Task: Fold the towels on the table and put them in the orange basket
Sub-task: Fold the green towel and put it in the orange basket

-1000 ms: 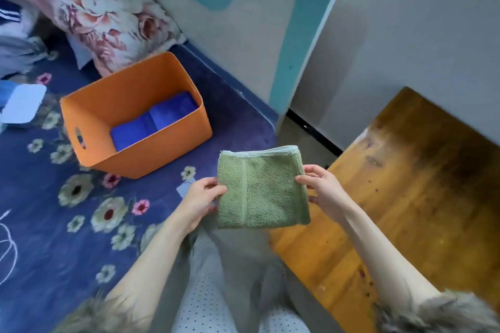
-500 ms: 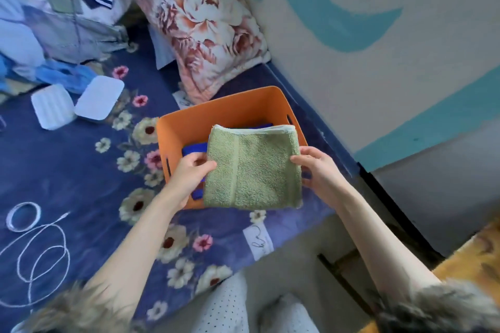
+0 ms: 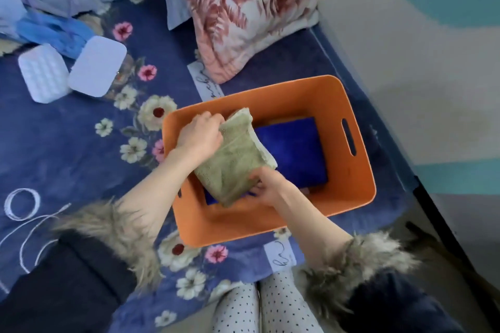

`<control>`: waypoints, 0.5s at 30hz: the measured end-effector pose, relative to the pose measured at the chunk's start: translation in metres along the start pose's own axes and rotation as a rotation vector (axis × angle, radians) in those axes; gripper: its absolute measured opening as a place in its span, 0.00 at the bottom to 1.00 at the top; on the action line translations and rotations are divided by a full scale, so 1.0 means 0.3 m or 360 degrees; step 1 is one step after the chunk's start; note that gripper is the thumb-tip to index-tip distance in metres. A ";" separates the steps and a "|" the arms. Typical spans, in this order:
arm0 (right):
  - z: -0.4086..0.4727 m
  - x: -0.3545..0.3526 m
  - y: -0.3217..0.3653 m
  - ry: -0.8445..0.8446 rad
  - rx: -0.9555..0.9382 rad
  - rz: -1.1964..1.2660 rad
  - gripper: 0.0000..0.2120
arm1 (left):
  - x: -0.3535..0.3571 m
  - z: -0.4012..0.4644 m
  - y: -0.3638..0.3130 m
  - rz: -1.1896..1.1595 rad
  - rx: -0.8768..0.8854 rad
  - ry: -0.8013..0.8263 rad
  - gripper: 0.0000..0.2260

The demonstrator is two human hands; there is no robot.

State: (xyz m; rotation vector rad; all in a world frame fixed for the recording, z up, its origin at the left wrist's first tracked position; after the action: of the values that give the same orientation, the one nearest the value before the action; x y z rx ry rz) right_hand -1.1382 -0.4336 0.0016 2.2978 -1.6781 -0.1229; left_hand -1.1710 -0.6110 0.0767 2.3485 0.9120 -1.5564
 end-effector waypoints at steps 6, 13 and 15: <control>0.099 0.065 -0.064 0.0202 0.0217 -0.0586 0.04 | 0.129 0.073 0.005 0.0308 0.0089 -0.0066 0.17; 0.185 -0.002 0.000 0.0019 0.0004 -0.1329 0.07 | 0.185 0.069 0.048 0.0079 -0.0074 -0.0203 0.21; 0.221 -0.065 0.080 -0.0315 -0.0323 -0.1451 0.09 | 0.187 0.021 0.059 0.0028 -0.0154 -0.0346 0.18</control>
State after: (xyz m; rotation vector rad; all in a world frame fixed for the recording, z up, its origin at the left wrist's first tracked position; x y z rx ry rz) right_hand -1.1821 -0.4342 -0.0569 2.7437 -0.5139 -0.6819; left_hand -1.1506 -0.6062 0.0213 2.0677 0.8923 -1.6797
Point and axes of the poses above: each hand's wrist, its own z-axis towards the middle knuckle, its own x-axis out of the palm, y = z × x, the point moved 7 cm from there along z, towards the middle knuckle, and after that the axes turned 5 degrees about -x, right-handed, at the moved point
